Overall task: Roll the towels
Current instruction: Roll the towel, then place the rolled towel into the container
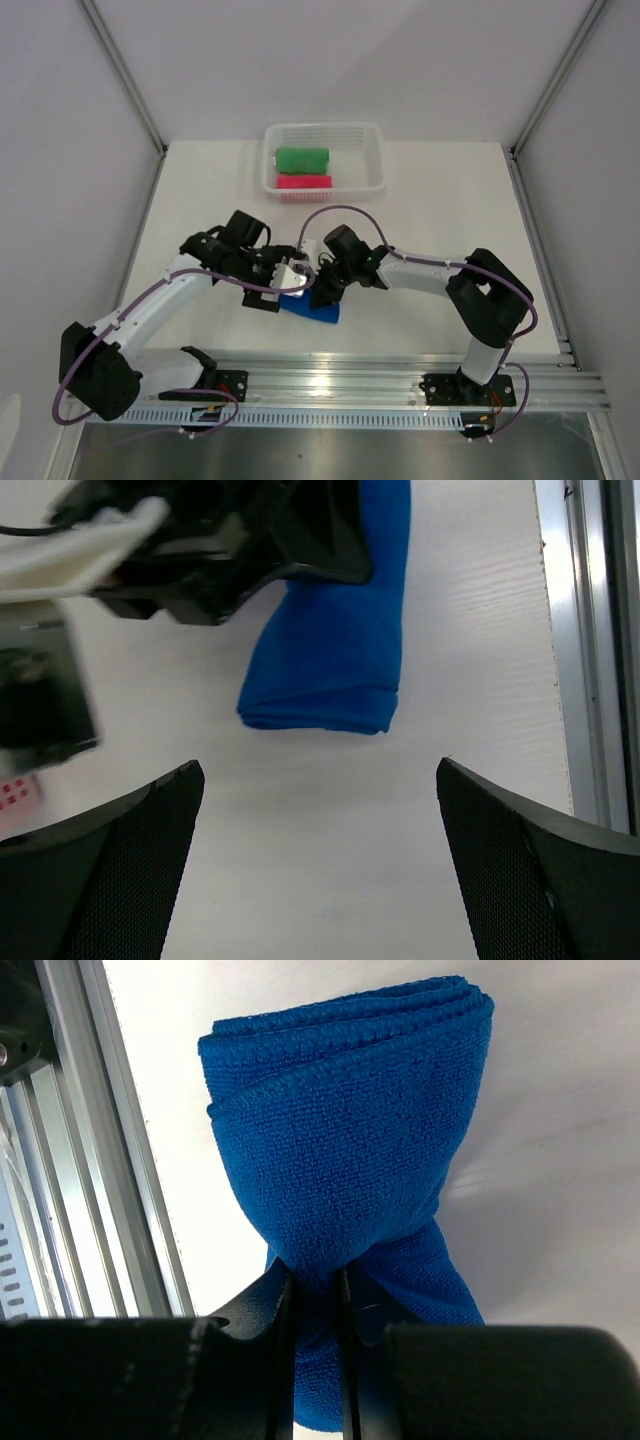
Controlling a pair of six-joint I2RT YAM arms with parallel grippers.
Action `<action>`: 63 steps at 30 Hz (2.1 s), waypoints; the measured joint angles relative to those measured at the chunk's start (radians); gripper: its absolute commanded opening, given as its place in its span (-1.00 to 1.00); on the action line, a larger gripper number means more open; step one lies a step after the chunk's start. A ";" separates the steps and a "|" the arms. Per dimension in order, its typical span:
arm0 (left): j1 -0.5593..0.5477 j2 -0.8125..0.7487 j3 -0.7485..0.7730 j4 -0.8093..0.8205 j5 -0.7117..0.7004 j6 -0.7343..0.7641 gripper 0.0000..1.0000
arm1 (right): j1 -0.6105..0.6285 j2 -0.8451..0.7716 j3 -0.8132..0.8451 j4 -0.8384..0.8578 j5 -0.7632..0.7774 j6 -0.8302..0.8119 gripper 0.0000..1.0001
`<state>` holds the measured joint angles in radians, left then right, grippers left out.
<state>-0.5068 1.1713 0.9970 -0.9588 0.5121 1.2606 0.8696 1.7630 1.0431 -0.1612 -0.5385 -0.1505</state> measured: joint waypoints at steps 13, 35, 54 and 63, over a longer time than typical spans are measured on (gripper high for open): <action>-0.119 0.021 -0.278 0.322 -0.075 -0.007 0.99 | -0.015 0.012 -0.008 0.037 -0.040 0.027 -0.93; -0.114 0.018 -0.126 0.157 -0.133 0.031 0.99 | -0.017 0.025 -0.003 0.054 -0.053 0.028 -0.95; -0.157 0.134 -0.212 0.358 -0.141 -0.005 0.88 | -0.019 0.027 -0.017 0.069 -0.053 0.047 -0.89; -0.143 0.155 -0.208 0.342 -0.138 -0.023 -0.39 | -0.017 0.017 -0.036 0.079 -0.049 0.033 -0.36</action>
<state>-0.6495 1.3266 0.7891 -0.6170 0.3737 1.2377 0.8528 1.7802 1.0073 -0.0818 -0.5877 -0.1177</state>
